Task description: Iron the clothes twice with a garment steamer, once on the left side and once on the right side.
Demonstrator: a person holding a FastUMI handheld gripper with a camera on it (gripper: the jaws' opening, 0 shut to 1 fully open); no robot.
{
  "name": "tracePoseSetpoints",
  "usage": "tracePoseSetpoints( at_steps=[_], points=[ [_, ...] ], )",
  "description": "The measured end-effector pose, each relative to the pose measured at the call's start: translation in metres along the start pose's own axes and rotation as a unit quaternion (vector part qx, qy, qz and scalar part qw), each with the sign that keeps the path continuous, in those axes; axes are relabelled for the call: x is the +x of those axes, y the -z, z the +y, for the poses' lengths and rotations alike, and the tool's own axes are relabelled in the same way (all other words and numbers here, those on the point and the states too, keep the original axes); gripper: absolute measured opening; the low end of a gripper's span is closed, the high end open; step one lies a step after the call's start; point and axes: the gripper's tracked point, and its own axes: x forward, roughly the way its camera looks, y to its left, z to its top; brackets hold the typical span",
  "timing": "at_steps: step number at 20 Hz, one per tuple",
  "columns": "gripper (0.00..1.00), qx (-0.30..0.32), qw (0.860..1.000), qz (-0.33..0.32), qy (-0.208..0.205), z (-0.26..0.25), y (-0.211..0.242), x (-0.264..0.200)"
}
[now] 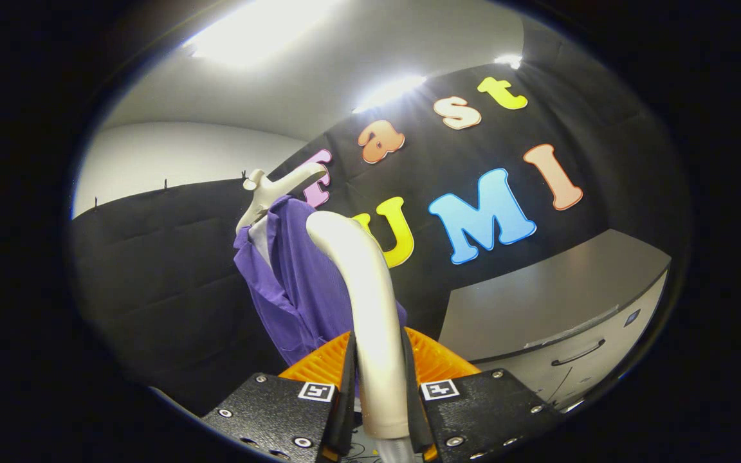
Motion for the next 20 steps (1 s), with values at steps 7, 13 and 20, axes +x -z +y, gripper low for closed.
tracePoseSetpoints(
  at_steps=[7,13,20],
  points=[
    [0.34,-0.046,0.997,-0.057,-0.011,0.049,-0.02,-0.032],
    [0.34,-0.097,0.991,-0.09,-0.025,0.089,-0.03,-0.028],
    [0.34,-0.161,0.981,-0.104,-0.018,0.122,-0.044,0.022]
  ],
)
